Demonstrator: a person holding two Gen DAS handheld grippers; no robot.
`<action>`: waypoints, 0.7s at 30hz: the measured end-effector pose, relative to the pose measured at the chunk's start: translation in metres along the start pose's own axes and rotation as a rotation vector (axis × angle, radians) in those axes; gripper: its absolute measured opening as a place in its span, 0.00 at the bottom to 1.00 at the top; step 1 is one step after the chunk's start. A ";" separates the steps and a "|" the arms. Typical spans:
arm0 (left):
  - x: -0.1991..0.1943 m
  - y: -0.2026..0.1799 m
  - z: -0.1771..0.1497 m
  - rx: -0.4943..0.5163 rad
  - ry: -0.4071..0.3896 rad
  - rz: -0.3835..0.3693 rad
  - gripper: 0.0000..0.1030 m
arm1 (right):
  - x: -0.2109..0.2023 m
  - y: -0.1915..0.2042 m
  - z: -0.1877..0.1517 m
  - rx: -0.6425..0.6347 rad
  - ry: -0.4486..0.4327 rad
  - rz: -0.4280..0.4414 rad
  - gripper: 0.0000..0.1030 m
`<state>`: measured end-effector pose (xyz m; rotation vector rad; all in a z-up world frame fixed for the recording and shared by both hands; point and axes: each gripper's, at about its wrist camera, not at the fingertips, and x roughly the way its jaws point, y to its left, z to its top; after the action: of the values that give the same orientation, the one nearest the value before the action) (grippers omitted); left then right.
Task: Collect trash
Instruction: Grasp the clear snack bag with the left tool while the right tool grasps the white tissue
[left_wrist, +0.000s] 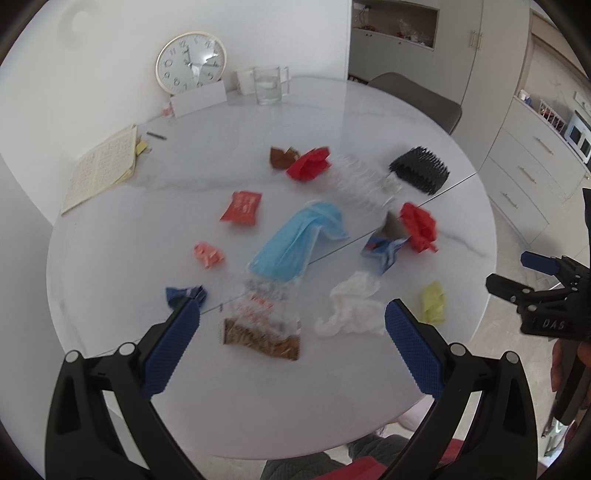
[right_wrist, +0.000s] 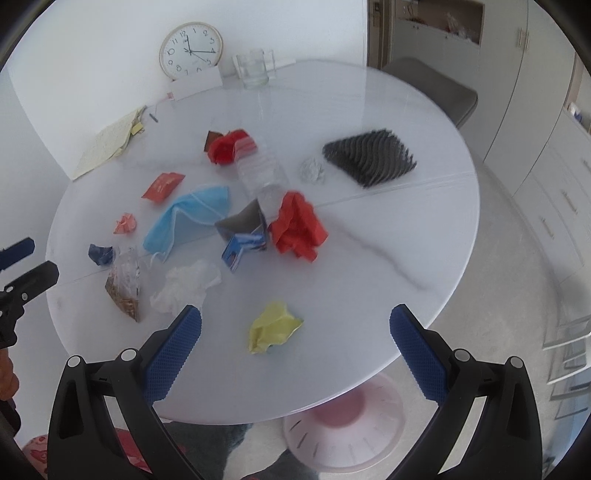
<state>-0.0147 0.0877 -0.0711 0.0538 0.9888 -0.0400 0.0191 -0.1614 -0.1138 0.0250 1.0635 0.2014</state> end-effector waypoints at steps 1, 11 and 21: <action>0.003 0.007 -0.004 -0.002 0.008 0.007 0.94 | 0.004 0.002 -0.002 0.009 0.007 0.008 0.98; 0.035 0.044 -0.026 0.018 0.083 -0.016 0.94 | 0.035 0.047 -0.003 -0.045 0.045 0.050 0.98; 0.080 0.044 -0.015 0.105 0.133 -0.108 0.94 | 0.055 0.052 0.010 0.033 0.062 0.000 0.98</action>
<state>0.0196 0.1320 -0.1450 0.1009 1.1213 -0.1896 0.0453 -0.1005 -0.1503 0.0492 1.1289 0.1857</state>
